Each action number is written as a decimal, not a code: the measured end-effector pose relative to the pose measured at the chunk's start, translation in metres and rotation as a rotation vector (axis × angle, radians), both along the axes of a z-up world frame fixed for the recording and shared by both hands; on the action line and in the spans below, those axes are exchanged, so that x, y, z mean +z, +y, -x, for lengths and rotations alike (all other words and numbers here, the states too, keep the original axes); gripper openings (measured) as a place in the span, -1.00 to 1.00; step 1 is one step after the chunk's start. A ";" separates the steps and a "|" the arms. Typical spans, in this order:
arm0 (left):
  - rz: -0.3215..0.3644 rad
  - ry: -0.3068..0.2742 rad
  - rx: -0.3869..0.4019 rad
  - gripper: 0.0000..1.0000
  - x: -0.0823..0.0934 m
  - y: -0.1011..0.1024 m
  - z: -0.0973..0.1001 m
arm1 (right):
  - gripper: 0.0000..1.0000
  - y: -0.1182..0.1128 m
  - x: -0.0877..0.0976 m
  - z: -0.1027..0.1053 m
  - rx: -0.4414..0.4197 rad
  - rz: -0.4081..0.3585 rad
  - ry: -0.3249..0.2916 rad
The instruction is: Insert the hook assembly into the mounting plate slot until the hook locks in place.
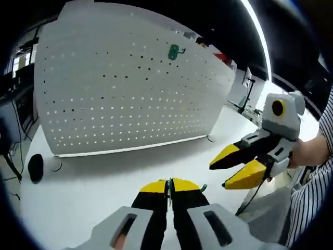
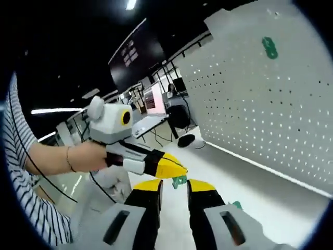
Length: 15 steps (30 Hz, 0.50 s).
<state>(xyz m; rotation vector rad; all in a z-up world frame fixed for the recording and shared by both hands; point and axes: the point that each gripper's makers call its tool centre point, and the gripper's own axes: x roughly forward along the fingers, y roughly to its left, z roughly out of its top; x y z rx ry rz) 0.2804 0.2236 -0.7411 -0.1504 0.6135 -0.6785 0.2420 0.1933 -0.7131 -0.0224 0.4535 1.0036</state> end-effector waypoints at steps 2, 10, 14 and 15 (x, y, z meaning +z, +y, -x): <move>0.035 0.009 0.016 -0.98 0.006 0.000 0.001 | -0.63 0.003 0.000 0.001 0.000 0.008 0.011; 0.150 0.063 0.059 -0.98 0.023 -0.008 0.010 | -0.59 0.019 0.006 0.000 0.044 0.052 -0.017; 0.143 0.057 0.050 -0.98 0.023 -0.013 0.016 | -0.69 0.022 0.001 0.000 0.071 0.109 -0.037; 0.147 0.057 0.049 -0.98 0.023 -0.013 0.017 | -0.70 0.023 0.000 0.000 0.075 0.116 -0.042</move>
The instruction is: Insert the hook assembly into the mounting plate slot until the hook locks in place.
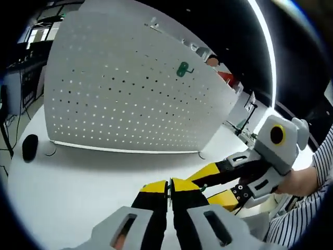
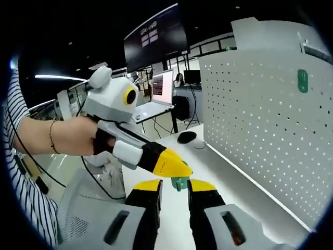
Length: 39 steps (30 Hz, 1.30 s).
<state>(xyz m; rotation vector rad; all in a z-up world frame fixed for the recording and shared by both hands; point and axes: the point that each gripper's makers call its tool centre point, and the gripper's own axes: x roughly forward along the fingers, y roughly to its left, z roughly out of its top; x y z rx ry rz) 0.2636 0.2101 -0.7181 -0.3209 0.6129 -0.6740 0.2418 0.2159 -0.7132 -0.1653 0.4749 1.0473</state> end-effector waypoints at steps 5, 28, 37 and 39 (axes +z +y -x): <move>0.008 0.005 0.001 -0.98 -0.001 -0.001 0.004 | -0.78 0.000 -0.004 0.000 0.012 0.022 -0.011; 0.067 -0.009 0.027 -0.94 0.002 0.001 0.007 | -1.00 -0.004 -0.001 0.003 -0.049 -0.018 0.054; 0.036 -0.141 -0.004 -0.89 0.013 0.000 0.004 | -1.00 -0.006 0.002 0.005 -0.047 -0.025 0.069; 0.034 -0.129 -0.003 -0.84 0.014 -0.001 0.006 | -1.00 -0.006 0.004 0.004 -0.051 -0.031 0.057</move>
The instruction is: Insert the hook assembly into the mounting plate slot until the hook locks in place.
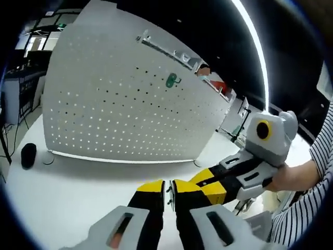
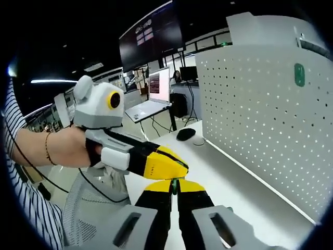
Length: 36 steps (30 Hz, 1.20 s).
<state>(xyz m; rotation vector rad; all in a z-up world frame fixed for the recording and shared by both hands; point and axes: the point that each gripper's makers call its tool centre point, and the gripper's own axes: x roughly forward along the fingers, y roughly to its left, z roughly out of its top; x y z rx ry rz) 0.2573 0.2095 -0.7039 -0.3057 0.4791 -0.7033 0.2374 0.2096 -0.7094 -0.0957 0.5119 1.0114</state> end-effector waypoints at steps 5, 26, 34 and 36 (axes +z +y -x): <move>0.030 -0.065 0.008 -0.52 0.016 0.005 -0.002 | -1.00 -0.004 0.004 -0.002 -0.018 -0.013 -0.004; 0.020 -0.166 0.051 0.59 0.017 0.013 0.014 | -1.00 -0.017 0.042 -0.020 -0.175 -0.129 -0.190; -0.013 -0.170 0.047 0.79 0.002 0.004 0.026 | -1.00 -0.023 0.052 -0.031 -0.232 -0.135 -0.261; -0.035 -0.176 0.049 0.85 -0.004 0.004 0.028 | -1.00 -0.025 0.054 -0.035 -0.249 -0.136 -0.276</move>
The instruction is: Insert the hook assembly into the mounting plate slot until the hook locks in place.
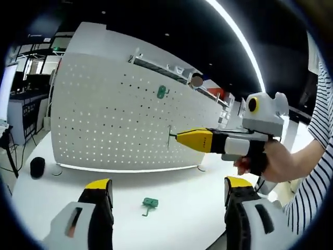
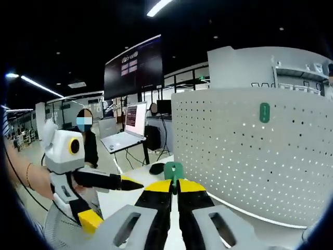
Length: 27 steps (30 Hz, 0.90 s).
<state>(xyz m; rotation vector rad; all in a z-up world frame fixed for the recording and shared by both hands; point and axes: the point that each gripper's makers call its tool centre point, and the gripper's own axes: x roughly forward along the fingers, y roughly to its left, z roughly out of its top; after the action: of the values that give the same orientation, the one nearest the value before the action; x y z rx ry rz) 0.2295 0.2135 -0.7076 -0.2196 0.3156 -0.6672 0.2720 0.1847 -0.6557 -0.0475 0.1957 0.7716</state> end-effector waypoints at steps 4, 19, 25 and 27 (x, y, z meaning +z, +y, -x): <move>-0.011 0.000 0.005 0.91 -0.008 0.001 0.004 | -1.00 -0.007 0.006 -0.009 -0.061 -0.009 -0.042; -0.031 0.013 0.028 1.00 -0.026 0.008 0.014 | -1.00 -0.026 0.023 -0.037 -0.220 -0.026 -0.144; -0.036 0.004 0.043 1.00 -0.032 0.011 0.016 | -0.99 -0.034 0.025 -0.046 -0.264 -0.027 -0.160; -0.040 0.004 0.044 1.00 -0.034 0.011 0.018 | -0.99 -0.038 0.026 -0.050 -0.281 -0.030 -0.161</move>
<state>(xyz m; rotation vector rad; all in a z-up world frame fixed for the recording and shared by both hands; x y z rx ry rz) 0.2115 0.2248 -0.7415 -0.1887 0.3268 -0.6166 0.3220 0.1470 -0.6295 -0.0527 0.0360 0.4880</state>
